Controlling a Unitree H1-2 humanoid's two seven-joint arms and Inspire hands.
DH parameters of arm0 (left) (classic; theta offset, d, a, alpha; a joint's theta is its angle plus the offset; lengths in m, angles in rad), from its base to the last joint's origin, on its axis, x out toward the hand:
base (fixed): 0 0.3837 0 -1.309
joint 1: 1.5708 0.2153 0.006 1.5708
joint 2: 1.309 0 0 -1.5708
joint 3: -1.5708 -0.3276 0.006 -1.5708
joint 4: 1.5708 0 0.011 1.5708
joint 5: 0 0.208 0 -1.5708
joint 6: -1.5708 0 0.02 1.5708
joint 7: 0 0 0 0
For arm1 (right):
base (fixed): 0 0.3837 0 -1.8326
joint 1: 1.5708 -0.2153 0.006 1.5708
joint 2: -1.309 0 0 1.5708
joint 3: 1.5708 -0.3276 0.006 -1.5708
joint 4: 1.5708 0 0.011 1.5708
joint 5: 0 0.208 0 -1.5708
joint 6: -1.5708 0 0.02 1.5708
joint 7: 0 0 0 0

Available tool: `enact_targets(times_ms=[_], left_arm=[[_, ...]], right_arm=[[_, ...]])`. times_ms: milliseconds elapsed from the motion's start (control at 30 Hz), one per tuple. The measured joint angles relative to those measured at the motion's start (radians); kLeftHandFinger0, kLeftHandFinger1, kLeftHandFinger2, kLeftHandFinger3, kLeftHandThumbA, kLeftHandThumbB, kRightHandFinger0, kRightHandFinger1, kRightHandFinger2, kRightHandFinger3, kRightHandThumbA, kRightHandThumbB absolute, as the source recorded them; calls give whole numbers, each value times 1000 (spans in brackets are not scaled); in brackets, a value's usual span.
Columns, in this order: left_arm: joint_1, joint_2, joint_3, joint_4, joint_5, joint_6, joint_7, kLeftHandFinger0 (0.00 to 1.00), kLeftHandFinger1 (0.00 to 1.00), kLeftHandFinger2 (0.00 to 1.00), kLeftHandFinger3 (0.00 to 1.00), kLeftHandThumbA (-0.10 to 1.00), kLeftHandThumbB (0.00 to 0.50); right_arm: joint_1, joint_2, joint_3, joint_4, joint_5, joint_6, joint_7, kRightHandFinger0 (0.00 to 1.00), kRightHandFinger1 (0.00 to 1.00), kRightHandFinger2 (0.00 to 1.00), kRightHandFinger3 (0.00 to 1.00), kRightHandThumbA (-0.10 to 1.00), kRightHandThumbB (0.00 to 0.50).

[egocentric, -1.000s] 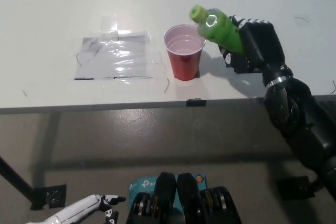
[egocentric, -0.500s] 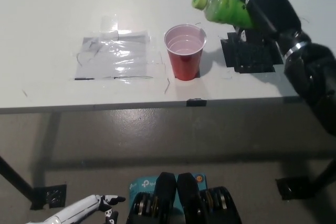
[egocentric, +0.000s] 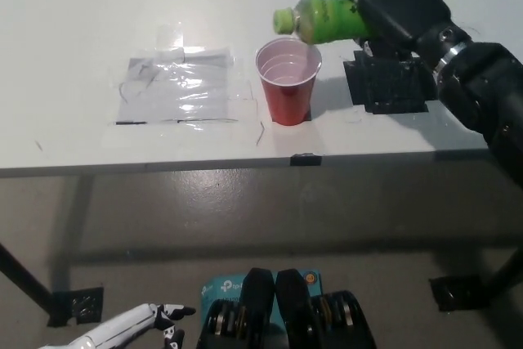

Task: The robot uses its right hand to pick up a bottle kept in the middle of the desk and tilt it into a cup kept next to it to pour water out

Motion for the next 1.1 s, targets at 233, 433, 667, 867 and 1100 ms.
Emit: enact_targets(times_ms=[233,433,667,867,1100], left_arm=[[-1,0,4,-1,4,0,0,1000,1000,1000,1000,1000,361],[-1,0,12,-1,3,0,-1,1000,1000,1000,1000,1000,352],[-1,0,13,-1,3,0,-7,1000,1000,1000,1000,1000,352],[-1,-1,20,-1,3,0,-16,1000,1000,1000,1000,1000,357],[-3,-1,25,-1,4,0,-26,1000,1000,1000,1000,1000,339]], right_arm=[[-73,-35,113,63,-128,-61,-80,0,0,231,369,-99,187],[-162,-95,152,66,-214,-97,-124,0,0,89,326,-43,191],[-209,-117,154,75,-267,-131,-161,0,0,33,331,6,120],[-214,-106,159,88,-306,-141,-182,0,0,1,321,-13,137],[-226,-71,179,101,-336,-154,-204,0,0,45,195,-44,139]])
